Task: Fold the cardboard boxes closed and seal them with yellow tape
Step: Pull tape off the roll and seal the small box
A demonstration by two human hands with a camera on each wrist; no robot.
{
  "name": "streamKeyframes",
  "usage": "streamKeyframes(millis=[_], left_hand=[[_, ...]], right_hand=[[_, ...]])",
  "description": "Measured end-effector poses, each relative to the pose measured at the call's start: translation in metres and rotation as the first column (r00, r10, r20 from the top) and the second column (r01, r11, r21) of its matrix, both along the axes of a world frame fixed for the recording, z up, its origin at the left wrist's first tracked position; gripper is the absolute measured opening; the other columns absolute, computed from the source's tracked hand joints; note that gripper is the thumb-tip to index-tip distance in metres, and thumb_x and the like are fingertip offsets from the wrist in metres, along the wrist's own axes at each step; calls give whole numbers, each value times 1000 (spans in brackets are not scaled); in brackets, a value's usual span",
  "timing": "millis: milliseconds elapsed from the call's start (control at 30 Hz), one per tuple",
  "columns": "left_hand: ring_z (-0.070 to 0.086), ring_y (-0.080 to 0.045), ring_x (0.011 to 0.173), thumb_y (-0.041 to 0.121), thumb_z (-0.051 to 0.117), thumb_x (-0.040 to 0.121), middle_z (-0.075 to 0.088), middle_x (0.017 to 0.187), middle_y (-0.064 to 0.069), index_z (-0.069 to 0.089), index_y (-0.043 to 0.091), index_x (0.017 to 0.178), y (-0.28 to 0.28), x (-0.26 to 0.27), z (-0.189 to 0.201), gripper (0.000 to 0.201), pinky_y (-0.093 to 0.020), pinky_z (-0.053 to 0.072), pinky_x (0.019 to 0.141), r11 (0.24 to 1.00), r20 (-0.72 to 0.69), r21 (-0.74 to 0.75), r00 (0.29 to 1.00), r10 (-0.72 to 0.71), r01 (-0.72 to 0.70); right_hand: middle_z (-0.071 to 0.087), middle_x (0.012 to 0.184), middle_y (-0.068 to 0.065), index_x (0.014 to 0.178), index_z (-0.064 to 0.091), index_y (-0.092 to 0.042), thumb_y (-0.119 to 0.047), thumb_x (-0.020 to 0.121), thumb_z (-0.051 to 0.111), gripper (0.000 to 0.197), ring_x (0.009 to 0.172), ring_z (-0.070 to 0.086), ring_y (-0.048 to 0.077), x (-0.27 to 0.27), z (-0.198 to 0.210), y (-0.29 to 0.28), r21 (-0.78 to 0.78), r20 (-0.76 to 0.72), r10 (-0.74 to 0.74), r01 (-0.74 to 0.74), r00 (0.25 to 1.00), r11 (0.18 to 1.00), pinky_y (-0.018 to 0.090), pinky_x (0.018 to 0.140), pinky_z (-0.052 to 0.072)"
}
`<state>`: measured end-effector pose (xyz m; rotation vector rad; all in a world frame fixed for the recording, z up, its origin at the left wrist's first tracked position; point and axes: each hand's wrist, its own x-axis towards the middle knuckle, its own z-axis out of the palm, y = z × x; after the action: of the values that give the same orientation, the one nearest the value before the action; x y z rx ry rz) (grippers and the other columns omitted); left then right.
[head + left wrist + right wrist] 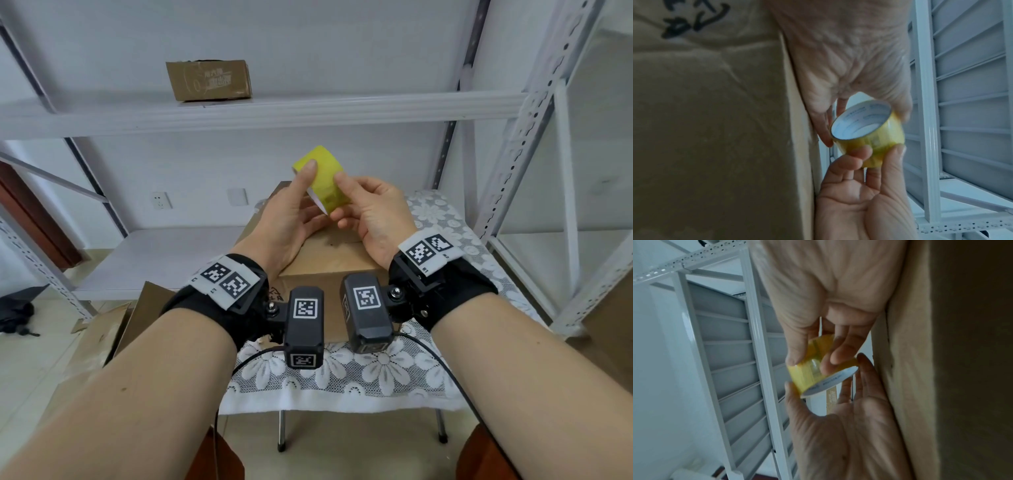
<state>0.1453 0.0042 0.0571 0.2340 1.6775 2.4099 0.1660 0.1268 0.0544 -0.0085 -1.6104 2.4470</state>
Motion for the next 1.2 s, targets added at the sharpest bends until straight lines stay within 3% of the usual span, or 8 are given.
streamKeyframes(millis=[67,200,400,600,667,767,967,1200], left_hand=[[69,-24,95,38,56,95,75,92,-7,64,8,104,0,1,-1,33,-36,56,91,1000,-24,-21,999,-20,20],[67,-30,104,29,62,94,62,124,-17,45,18,131,-1,0,-3,43,-40,57,89,999,-35,46,999,0,1],[66,-34,102,31,63,92,61,123,-22,44,17,136,-6,-3,-2,50,-36,57,74,986,49,167,999,14,-22],[69,-28,99,15,68,89,67,117,-18,43,22,137,-2,-1,-4,54,-38,57,85,991,-35,133,999,-20,24],[69,-29,100,17,68,88,67,118,-18,43,21,137,-2,-1,-5,55,-40,56,88,991,-24,132,1000,-7,10],[68,-31,100,23,67,90,63,125,-18,43,18,137,-3,-2,-4,54,-39,58,82,990,3,139,1000,16,-16],[68,-31,105,25,70,85,65,122,-17,39,20,140,-3,-1,-5,63,-40,57,84,991,-9,133,1000,3,-1],[69,-28,95,30,64,93,64,118,-16,51,20,124,-4,-3,-3,36,-39,59,82,993,13,122,1000,3,-5]], right_hand=[[63,67,9,74,58,-10,-17,84,71,18,41,54,13,0,0,1,8,13,-23,23,1000,1000,20,38,41],[63,68,6,75,58,-12,-14,78,76,19,45,54,11,-1,-3,0,138,7,-28,27,1000,990,19,41,41],[63,74,4,90,61,-13,9,84,62,23,54,55,14,-1,-5,-2,126,-28,70,-66,997,990,22,53,46],[56,74,6,80,59,-13,-13,82,71,12,52,47,11,0,-3,-2,158,50,39,-47,998,986,26,50,36],[54,72,6,78,61,-15,-13,74,73,13,51,45,12,-2,-4,-3,199,56,12,-23,998,980,29,51,34],[53,64,6,76,63,-16,-5,63,59,18,49,44,15,-2,-5,-5,248,53,-16,3,998,969,30,50,33],[53,74,12,75,59,-13,-2,85,57,15,49,43,13,-4,-3,-3,143,75,-8,-3,997,990,27,47,33],[55,69,8,86,62,-5,11,84,45,24,48,45,12,-5,-3,-4,90,43,-12,8,999,996,22,42,37]])
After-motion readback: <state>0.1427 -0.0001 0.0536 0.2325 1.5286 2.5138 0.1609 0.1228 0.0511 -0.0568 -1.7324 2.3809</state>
